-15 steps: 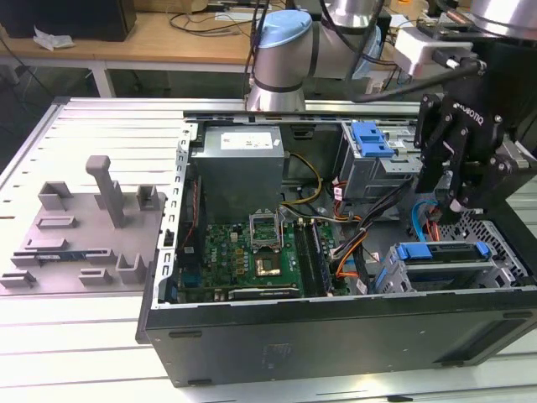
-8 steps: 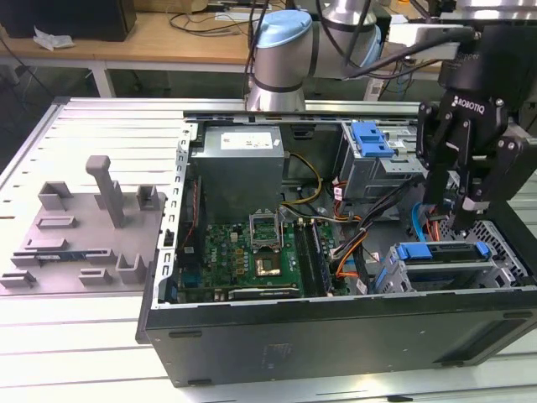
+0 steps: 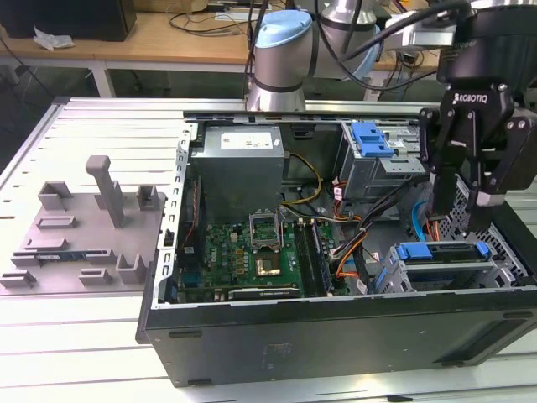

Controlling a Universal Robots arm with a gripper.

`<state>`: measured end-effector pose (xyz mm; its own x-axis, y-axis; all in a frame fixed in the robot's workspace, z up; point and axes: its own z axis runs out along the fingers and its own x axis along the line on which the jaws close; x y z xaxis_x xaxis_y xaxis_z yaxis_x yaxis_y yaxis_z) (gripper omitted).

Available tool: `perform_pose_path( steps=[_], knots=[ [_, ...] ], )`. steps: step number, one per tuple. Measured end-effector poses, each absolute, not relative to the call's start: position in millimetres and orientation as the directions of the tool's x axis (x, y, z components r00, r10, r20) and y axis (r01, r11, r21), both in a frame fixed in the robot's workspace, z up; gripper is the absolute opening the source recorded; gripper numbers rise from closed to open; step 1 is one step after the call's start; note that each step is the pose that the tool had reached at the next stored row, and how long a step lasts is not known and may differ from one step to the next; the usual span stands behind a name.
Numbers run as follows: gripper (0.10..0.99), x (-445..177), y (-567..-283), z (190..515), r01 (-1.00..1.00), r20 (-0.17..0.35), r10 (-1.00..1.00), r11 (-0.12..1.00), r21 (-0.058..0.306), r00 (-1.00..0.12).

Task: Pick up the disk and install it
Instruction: 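Insert the first disk wire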

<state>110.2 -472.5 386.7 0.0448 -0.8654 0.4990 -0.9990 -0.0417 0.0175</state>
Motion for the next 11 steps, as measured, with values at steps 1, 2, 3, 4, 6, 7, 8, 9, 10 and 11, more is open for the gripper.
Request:
perform_pose_path(
  steps=[1,2,3,4,6,7,8,9,10,11],
  knots=[
    [0.565,109,-473,386,-0.999,0.506,-0.861,-0.041,0.018,0.045],
    [0.565,106,-472,386,-0.999,0.516,-0.855,-0.039,0.018,0.042],
    [0.565,106,-472,385,-0.999,0.521,-0.853,-0.030,0.018,0.035],
    [0.565,105,-472,383,-1.000,0.523,-0.852,-0.016,0.017,0.023],
    [0.565,105,-462,382,-1.000,0.524,-0.852,-0.016,0.009,0.018],
    [0.565,105,-461,383,-1.000,0.524,-0.852,-0.016,0.005,0.016],
    [0.565,105,-459,383,-1.000,0.524,-0.852,-0.014,0.000,0.012],
    [0.565,105,-457,382,-1.000,0.524,-0.852,-0.012,-0.005,0.008],
    [0.565,105,-454,382,-1.000,0.524,-0.852,-0.011,-0.008,0.005],
    [0.565,105,-453,382,-1.000,0.524,-0.852,-0.010,-0.009,0.004]
  ],
)
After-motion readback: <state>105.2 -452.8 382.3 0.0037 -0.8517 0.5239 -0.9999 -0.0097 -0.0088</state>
